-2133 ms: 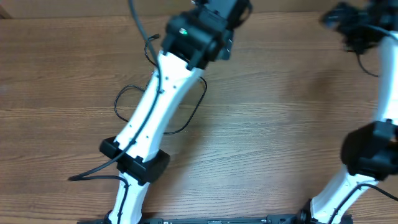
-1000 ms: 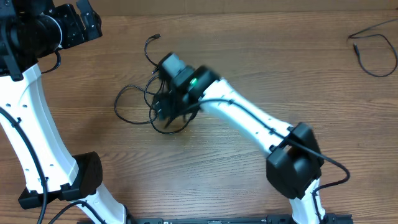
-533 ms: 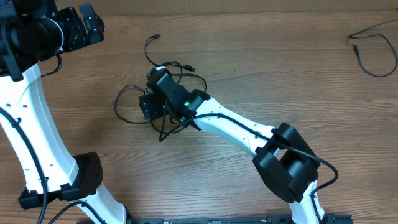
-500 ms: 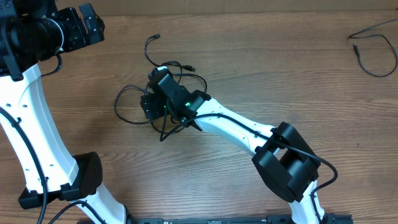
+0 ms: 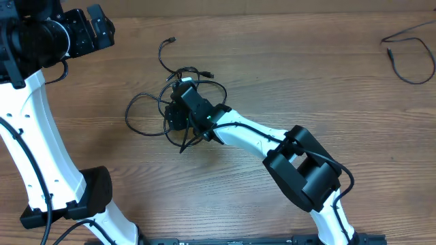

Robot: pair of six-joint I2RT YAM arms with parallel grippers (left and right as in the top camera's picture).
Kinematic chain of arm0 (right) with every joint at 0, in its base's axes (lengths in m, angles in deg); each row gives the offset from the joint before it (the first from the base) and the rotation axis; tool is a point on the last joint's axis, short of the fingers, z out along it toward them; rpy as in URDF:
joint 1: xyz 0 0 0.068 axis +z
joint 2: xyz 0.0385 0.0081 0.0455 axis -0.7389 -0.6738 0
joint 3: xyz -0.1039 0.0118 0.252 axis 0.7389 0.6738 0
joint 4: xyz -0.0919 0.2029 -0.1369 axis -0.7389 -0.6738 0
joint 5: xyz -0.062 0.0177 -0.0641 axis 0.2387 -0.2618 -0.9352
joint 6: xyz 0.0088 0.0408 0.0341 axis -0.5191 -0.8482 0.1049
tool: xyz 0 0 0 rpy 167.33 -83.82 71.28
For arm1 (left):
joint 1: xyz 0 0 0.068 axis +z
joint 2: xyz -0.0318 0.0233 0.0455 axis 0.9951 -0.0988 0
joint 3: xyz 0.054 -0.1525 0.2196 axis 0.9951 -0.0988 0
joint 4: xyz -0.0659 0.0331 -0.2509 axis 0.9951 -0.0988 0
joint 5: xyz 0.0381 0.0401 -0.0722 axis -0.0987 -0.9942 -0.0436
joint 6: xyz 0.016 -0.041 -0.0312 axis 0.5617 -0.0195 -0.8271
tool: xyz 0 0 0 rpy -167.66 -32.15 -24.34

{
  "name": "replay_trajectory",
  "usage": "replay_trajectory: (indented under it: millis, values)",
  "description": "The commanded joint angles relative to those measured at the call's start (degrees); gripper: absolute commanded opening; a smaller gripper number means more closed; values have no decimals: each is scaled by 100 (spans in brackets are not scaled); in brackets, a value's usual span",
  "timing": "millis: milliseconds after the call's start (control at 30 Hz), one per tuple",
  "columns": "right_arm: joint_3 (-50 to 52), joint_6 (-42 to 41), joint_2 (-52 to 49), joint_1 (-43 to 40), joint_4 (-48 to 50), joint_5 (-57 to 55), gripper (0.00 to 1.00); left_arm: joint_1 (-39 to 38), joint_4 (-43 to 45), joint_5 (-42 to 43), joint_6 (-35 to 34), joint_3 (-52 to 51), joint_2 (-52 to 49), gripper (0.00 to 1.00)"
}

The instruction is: Untangle cables

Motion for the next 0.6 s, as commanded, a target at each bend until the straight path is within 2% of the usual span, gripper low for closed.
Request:
replay_trajectory:
  millis: [0, 100, 167, 200, 333, 400, 567]
  values:
    - [37, 11, -146, -24, 173, -35, 70, 24, -11, 70, 127, -74, -37, 100]
    - [37, 11, -249, -44, 317, -37, 61, 24, -11, 70, 127, -160, -46, 100]
    - [37, 11, -289, -76, 391, -37, 30, 24, -11, 70, 127, -212, -52, 100]
    - [37, 11, -289, -94, 415, -37, 22, 24, -11, 70, 129, -240, -52, 100]
    - [37, 11, -289, -129, 481, -37, 15, 24, -11, 66, 131, -326, -52, 100]
    - [37, 11, -289, -131, 503, -35, 5, 24, -11, 66, 129, -350, -52, 100]
    - [-155, 754, -48, -155, 319, -70, 4, 26, -11, -2, 129, -350, -52, 100]
